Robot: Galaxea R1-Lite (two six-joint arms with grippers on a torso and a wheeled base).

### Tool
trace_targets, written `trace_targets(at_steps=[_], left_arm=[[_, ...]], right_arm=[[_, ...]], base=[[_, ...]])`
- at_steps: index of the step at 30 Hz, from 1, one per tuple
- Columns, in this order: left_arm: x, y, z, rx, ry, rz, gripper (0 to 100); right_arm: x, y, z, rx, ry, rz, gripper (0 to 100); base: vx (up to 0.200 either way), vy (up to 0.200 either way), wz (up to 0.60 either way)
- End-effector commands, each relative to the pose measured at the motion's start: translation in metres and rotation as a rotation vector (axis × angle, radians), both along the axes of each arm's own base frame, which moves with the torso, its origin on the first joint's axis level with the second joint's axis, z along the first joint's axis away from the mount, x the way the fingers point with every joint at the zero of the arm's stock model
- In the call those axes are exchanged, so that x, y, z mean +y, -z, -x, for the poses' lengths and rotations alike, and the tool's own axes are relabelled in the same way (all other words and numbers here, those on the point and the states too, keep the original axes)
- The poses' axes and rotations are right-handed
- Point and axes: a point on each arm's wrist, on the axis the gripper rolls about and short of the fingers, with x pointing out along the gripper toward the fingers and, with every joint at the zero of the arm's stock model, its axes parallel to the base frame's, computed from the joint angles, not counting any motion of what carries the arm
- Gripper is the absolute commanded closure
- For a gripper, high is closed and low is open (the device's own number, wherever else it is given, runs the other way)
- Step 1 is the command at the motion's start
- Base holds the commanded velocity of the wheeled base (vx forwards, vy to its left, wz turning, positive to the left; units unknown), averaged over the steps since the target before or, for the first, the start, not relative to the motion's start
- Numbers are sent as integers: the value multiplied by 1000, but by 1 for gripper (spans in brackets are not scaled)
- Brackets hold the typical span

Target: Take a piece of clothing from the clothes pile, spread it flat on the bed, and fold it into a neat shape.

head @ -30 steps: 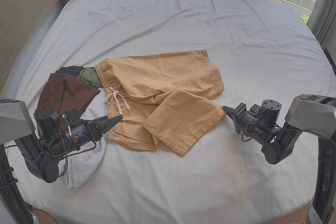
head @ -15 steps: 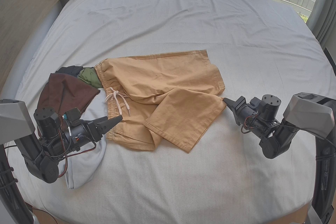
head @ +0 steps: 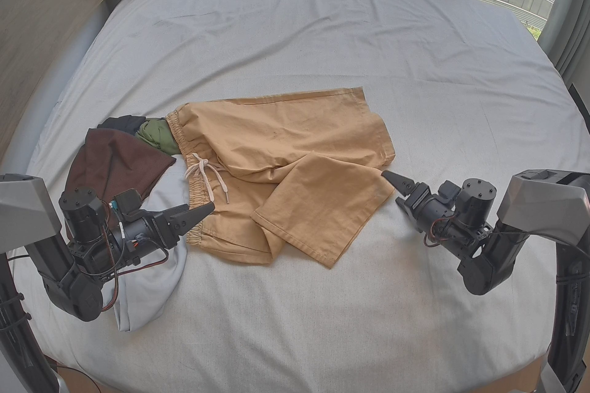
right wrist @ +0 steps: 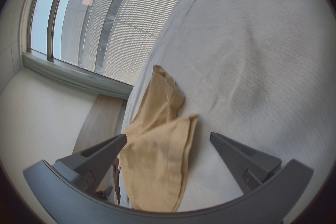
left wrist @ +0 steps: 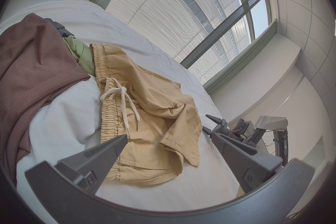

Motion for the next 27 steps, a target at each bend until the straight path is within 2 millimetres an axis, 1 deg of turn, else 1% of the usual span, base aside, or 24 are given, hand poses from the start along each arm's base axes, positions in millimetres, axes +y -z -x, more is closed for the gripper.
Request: trace_targets(at_steps=[1, 2, 3, 4, 6, 9, 13, 14, 17, 27], left_arm=[[-1, 0, 0, 0, 5, 0, 0], [-1, 0, 0, 0, 4, 0, 0], [-1, 0, 0, 0, 4, 0, 0], [-1, 0, 0, 0, 4, 0, 0], [-1, 1, 0, 3, 4, 1, 0], [-1, 0, 0, 0, 2, 0, 0], [0, 0, 0, 0, -1, 0, 0], [0, 0, 0, -1, -1, 0, 0], [0, 0, 0, -3, 1, 0, 0], [1, -3, -1, -12, -3, 3, 0]], right_arm=[[19, 0, 31, 27, -80, 59, 0], [31, 4, 42, 42, -124, 86, 0], [38, 5, 47, 46, -149, 96, 0], [39, 6, 49, 48, -154, 98, 0], [52, 7, 56, 55, -198, 104, 0], [66, 11, 62, 65, -241, 112, 0], [72, 19, 66, 88, -260, 123, 0], [74, 25, 68, 110, -269, 133, 0], [76, 29, 70, 122, -278, 139, 0], [92, 62, 76, 191, -326, 177, 0]], base=[[0, 0, 0], [0, 0, 0], [0, 0, 0], [0, 0, 0], [0, 0, 0], [0, 0, 0], [0, 0, 0], [0, 0, 0], [0, 0, 0], [0, 0, 0]])
